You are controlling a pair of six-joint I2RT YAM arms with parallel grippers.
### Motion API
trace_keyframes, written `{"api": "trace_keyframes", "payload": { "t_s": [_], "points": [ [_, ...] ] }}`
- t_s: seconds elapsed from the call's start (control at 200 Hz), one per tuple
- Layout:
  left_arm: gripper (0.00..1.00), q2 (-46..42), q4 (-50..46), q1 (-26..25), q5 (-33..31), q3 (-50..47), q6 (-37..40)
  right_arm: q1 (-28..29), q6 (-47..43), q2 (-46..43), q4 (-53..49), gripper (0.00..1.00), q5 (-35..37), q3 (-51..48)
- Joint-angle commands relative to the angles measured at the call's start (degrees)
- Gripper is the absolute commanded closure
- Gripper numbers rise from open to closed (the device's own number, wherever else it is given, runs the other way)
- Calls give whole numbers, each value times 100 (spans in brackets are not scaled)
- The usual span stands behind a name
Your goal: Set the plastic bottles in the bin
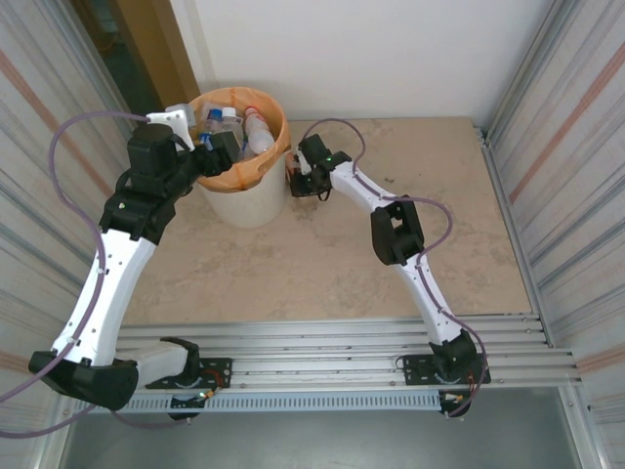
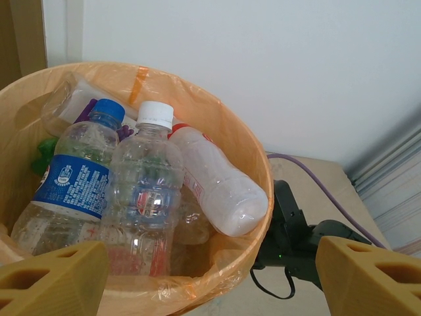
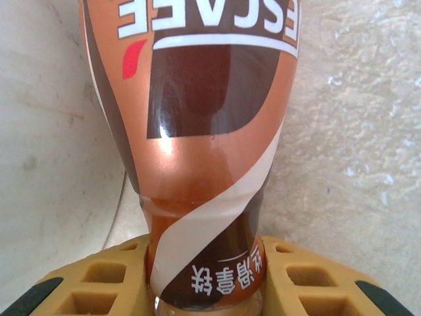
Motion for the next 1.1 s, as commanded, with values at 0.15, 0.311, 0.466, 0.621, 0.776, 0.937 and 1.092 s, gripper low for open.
{"api": "trace_keyframes", "payload": {
  "t_s": [0.15, 0.311, 0.466, 0.621, 0.776, 0.937, 1.092],
  "points": [
    [16, -226, 33, -36, 40, -19, -107, -275, 394, -2096, 904, 100, 281, -2571],
    [16, -306, 75, -83, 112, -74, -231, -491, 633, -3606, 1731, 100, 331, -4376],
    [13, -258, 132, -302, 135, -60, -284, -472, 693, -4822, 2177, 100, 365, -5427],
    [6, -42, 236, -636, 313, -56, -364, -226, 683, -5875, 2628, 100, 423, -6110],
    [1, 307, 336, -954, 554, 92, -412, 94, 565, -6562, 3016, 100, 376, -6392],
    [1, 546, 370, -1149, 643, 257, -419, 351, 325, -6758, 2945, 100, 411, -6121],
    [1, 365, 516, -1223, 448, 121, -434, 350, -125, -6332, 2223, 100, 137, -5107]
  ]
}}
